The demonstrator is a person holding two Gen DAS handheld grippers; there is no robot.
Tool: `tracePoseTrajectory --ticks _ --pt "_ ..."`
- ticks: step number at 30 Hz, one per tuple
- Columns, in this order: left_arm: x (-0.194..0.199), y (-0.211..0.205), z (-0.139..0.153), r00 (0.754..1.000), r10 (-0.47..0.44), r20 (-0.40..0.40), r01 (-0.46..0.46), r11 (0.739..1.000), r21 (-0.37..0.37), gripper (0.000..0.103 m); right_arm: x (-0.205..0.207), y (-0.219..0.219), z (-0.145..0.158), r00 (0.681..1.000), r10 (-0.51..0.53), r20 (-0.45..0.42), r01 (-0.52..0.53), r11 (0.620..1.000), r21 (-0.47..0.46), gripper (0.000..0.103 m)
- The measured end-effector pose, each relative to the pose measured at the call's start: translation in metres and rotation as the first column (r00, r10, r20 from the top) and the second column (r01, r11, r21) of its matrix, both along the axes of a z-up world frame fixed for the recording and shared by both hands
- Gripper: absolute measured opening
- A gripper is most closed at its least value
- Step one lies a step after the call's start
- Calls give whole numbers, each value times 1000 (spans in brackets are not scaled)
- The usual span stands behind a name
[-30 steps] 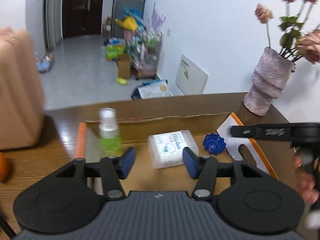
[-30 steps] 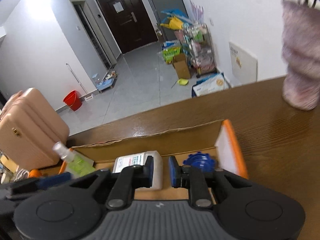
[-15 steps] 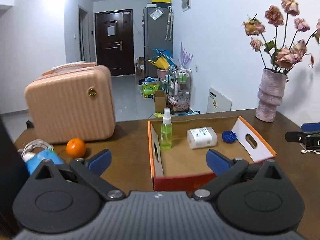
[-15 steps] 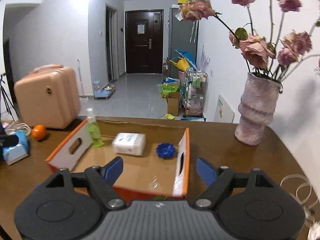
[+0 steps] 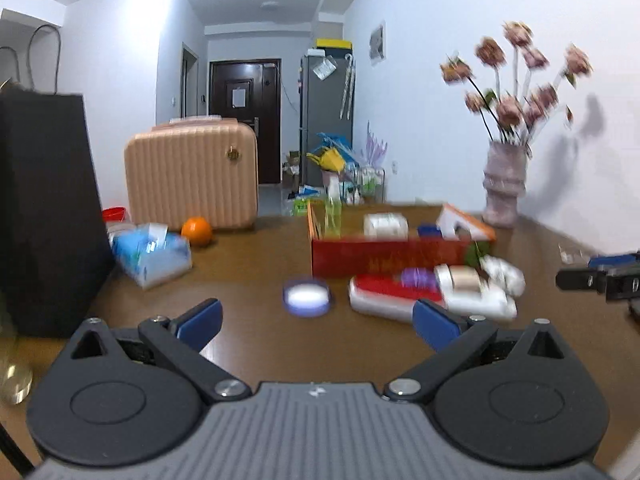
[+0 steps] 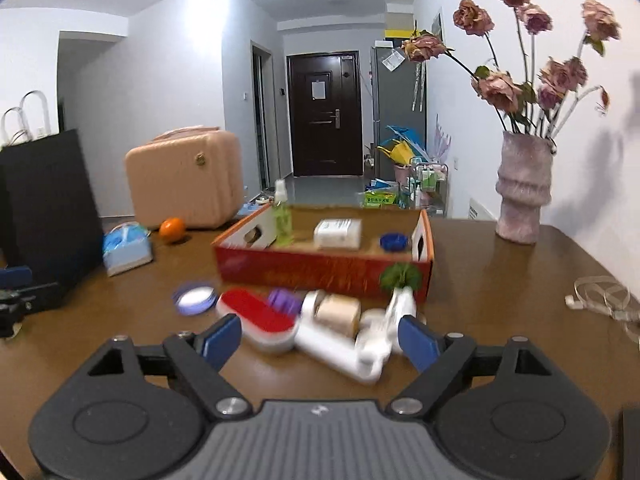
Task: Organize rigid objects
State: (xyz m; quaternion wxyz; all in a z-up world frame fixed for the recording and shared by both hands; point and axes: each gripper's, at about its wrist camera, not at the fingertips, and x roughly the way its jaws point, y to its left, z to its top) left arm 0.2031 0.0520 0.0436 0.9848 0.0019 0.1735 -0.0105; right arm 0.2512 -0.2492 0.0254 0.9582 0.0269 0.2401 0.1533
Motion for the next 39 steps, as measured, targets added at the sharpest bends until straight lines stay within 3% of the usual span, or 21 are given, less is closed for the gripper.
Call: tracePoseTrajectory --ticks 3,8,10,16,21,25,27,33,37,39 --pt "-37 -8 -28 1000 -12 -23 12 1000 28 103 -45 3 -18 1000 -11 -5 11 1000 0 85" --pt "-76 -21 -60 994 -47 -94 50 998 35 103 -98 14 -49 1000 5 -25 -6 997 -77 87" --pt "-82 -25 -65 990 -85 -111 90 995 34 103 -105 16 -55 999 18 -38 -22 994 -106 87" --pt "-64 -29 -64 985 -148 -90 148 989 -7 103 -83 5 -55 999 -9 -53 7 999 -50 85" --pt "-12 -25 -60 985 -131 -114 135 990 28 103 -22 -17 -40 998 -29 -52 28 999 -15 76" --pt "66 -13 -51 987 -76 -140 89 992 91 103 59 -36 -27 993 -41 -113 42 999 8 64" --pt "99 -5 -53 985 -94 -146 110 989 99 101 98 -44 -26 988 -35 -147 42 998 46 58" --pt "192 15 -68 955 -148 -258 162 986 33 101 207 -59 -54 948 -35 -315 65 994 84 44" --pt "226 16 -78 940 -186 -285 201 979 25 100 242 -64 -77 919 19 -394 43 988 150 43" --pt "237 15 -85 931 -189 -312 206 978 19 96 249 -64 -85 910 56 -412 21 983 181 32"
